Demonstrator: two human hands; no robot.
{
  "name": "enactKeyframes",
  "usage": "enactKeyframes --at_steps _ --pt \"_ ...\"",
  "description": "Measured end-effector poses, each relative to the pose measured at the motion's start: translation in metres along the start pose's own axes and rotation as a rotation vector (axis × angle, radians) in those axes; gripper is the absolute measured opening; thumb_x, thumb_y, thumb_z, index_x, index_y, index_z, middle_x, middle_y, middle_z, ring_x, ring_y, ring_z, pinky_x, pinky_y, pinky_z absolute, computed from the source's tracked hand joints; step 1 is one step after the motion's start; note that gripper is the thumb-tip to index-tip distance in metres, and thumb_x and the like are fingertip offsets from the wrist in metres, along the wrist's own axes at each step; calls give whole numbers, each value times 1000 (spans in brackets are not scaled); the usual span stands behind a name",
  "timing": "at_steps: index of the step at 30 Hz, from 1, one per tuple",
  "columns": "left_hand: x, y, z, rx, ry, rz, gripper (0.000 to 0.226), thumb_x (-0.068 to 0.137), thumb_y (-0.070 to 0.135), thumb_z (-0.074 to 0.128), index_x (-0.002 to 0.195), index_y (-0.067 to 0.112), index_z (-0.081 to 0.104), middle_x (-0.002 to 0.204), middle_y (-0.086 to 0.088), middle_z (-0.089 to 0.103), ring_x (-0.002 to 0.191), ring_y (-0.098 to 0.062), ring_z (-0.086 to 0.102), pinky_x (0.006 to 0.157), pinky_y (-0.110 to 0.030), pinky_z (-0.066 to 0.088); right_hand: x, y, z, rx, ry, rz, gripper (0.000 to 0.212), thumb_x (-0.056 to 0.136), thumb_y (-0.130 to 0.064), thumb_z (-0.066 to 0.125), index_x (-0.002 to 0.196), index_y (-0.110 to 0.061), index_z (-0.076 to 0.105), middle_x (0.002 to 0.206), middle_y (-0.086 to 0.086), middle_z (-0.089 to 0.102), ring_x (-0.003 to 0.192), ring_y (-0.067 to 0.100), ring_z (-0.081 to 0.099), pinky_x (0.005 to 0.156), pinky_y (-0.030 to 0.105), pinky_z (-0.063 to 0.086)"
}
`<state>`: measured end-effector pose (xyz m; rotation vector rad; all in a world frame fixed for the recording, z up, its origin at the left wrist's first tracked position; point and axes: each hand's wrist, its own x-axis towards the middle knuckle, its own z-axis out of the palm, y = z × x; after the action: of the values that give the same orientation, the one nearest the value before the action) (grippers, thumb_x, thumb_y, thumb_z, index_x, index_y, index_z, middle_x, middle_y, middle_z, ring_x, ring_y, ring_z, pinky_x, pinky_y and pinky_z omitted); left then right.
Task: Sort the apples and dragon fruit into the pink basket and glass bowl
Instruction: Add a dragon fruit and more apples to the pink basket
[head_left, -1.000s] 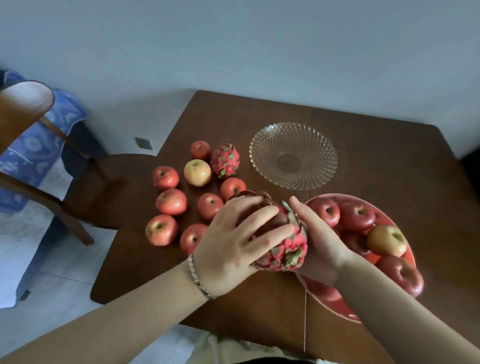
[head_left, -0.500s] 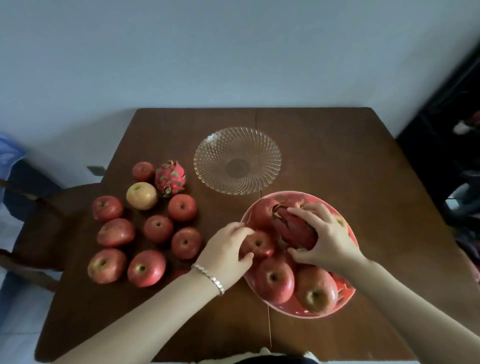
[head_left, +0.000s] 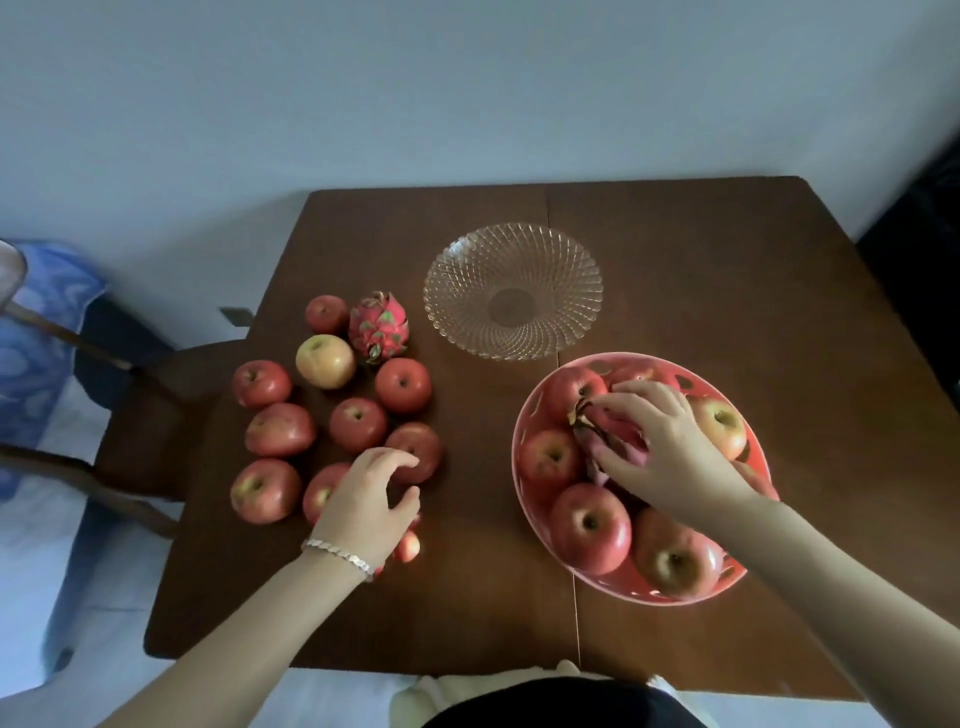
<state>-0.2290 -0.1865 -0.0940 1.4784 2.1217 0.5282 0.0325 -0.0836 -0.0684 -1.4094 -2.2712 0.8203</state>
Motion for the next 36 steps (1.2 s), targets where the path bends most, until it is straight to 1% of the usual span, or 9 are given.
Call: enactKeyframes --at_steps 3,5,10,15,18,23,27,31,36 --pt "-5 -26 -6 75 -16 -128 27 87 15 57 113 19 59 102 9 51 92 -8 54 79 -19 39 2 -52 14 85 141 -144 29 78 -22 61 106 -16 66 103 -3 57 100 11 50 92 16 35" --pt "-12 -40 -6 162 -113 -201 30 87 20 57 117 23 56 105 8 53 90 -9 55 80 -22 42 6 -84 39 109 -51 -194 28 80 -23 58 107 -17 64 95 -3 58 86 12 55 84 24 46" --pt "-30 -52 7 479 -299 -162 36 89 28 50 125 30 46 127 4 48 109 -20 58 84 -33 48 16 -108 140 -321 -702 -92 49 88 -26 53 136 -26 39 131 13 39 118 34 47 91 42 43" --pt "-29 -68 22 613 -415 -114 42 91 30 50 132 25 39 128 -2 42 112 -23 55 85 -35 48 16 -96 205 -596 -770 -232 66 87 -22 58 143 -28 25 157 13 -1 137 35 20 101 41 36" --pt "-29 -75 28 601 -369 -87 35 93 25 47 127 23 42 124 -3 45 108 -23 56 80 -34 48 19 -86 208 -522 -714 -254 48 88 -22 56 134 -20 40 152 15 11 133 35 22 101 42 37" --pt "-26 -70 25 277 -208 -183 24 84 23 57 107 20 54 106 0 55 85 -22 63 73 -29 49 10 -78 184 31 -557 101 36 80 -32 66 113 -23 54 122 6 35 105 26 51 93 36 47" --pt "-15 -32 0 -257 135 -173 30 75 12 74 102 12 62 86 9 63 69 3 60 59 -4 44 11 -103 135 786 -276 439 13 89 -30 57 99 -21 54 90 3 54 73 15 60 79 30 53" --pt "-9 27 -20 -414 381 377 30 72 13 73 99 13 61 96 -6 66 82 -1 64 73 -6 49 13 -118 75 1473 -109 611 25 96 -31 44 91 -9 57 85 8 55 81 19 59 76 32 56" --pt "-8 85 10 -203 323 829 30 77 20 68 104 13 59 104 -3 69 98 -17 60 92 -24 47 3 -97 18 1847 23 775 32 86 -44 52 85 -12 57 77 1 56 76 11 53 69 24 51"
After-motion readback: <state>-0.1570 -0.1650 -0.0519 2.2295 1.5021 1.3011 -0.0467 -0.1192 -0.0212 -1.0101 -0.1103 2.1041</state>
